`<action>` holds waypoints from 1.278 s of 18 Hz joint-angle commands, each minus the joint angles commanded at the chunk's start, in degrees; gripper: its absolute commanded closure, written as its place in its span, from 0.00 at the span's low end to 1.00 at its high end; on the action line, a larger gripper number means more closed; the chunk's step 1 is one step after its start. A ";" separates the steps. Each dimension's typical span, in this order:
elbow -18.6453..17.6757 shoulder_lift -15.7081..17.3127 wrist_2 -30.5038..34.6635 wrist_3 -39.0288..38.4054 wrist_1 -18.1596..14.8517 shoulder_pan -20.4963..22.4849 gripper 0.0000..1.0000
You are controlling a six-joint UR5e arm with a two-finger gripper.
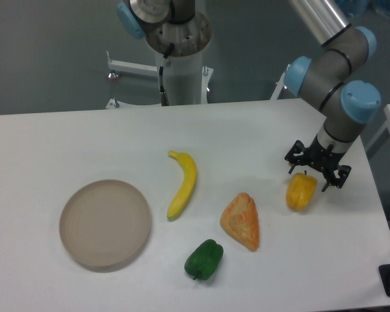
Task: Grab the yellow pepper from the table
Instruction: 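Lower the open gripper around the yellow pepper and close it, then lift the grasped yellow pepper up off the table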
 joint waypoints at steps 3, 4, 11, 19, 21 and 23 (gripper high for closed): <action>0.00 0.00 0.00 0.00 0.00 0.00 0.32; 0.09 0.00 0.00 0.09 0.00 0.00 0.33; 2.45 0.00 -0.44 -0.70 -0.44 0.00 0.32; 3.96 0.00 -0.53 -2.64 -0.97 -1.49 0.37; 4.39 0.09 -0.44 -2.64 -1.05 -1.76 0.39; 4.48 1.05 -1.05 -2.99 -1.23 -1.93 0.39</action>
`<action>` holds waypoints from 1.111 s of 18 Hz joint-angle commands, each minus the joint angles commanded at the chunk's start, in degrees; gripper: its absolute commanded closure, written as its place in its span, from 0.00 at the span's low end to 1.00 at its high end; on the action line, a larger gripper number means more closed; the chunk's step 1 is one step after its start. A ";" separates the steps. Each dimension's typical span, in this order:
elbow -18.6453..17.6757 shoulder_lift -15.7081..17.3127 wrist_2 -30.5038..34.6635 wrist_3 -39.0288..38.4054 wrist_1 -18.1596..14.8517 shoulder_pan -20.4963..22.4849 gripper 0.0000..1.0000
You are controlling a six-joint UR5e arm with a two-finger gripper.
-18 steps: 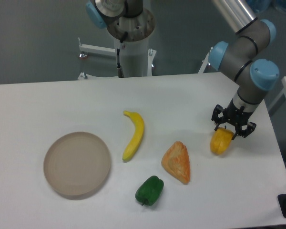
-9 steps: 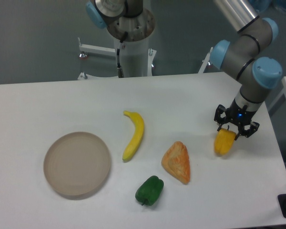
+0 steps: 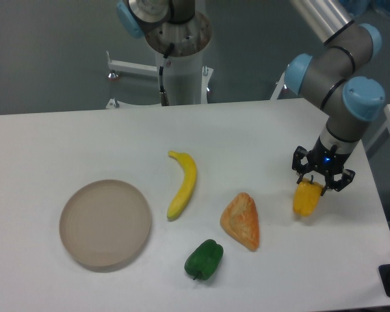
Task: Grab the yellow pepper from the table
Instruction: 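Lift the grasped yellow pepper up off the table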
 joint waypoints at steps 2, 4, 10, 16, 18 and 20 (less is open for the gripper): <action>0.17 1.84 -1.58 -2.54 -1.31 -0.70 0.39; 1.14 2.20 -3.33 -4.74 -2.02 -1.05 0.39; 1.23 2.47 -4.57 -9.84 -1.85 -3.16 0.39; 1.41 1.67 -5.54 -10.11 -1.50 -3.78 0.39; 1.49 1.59 -5.45 -10.11 -1.50 -3.78 0.39; 1.49 1.59 -5.45 -10.11 -1.41 -3.78 0.39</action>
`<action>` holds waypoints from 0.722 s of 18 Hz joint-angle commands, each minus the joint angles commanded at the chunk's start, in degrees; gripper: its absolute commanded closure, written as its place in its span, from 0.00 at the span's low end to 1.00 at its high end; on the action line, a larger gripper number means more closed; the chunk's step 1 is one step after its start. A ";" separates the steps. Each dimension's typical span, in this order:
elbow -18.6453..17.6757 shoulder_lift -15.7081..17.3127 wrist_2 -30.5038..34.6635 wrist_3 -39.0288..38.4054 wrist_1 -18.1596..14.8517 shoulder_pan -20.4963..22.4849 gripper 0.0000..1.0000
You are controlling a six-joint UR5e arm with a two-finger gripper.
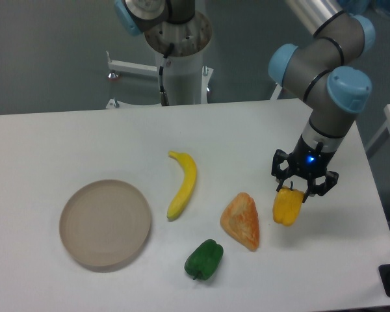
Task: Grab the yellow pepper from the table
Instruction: 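Lift the grasped yellow pepper up off the table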
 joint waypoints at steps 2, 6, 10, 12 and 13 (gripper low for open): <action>0.00 -0.09 0.00 0.09 0.09 0.00 0.40; 0.18 -0.26 0.00 0.09 0.09 0.00 0.40; 0.62 -0.61 0.09 0.09 0.09 0.00 0.39; 0.62 -0.62 0.09 0.09 0.09 0.00 0.40; 0.62 -0.62 0.09 0.09 0.17 -0.09 0.39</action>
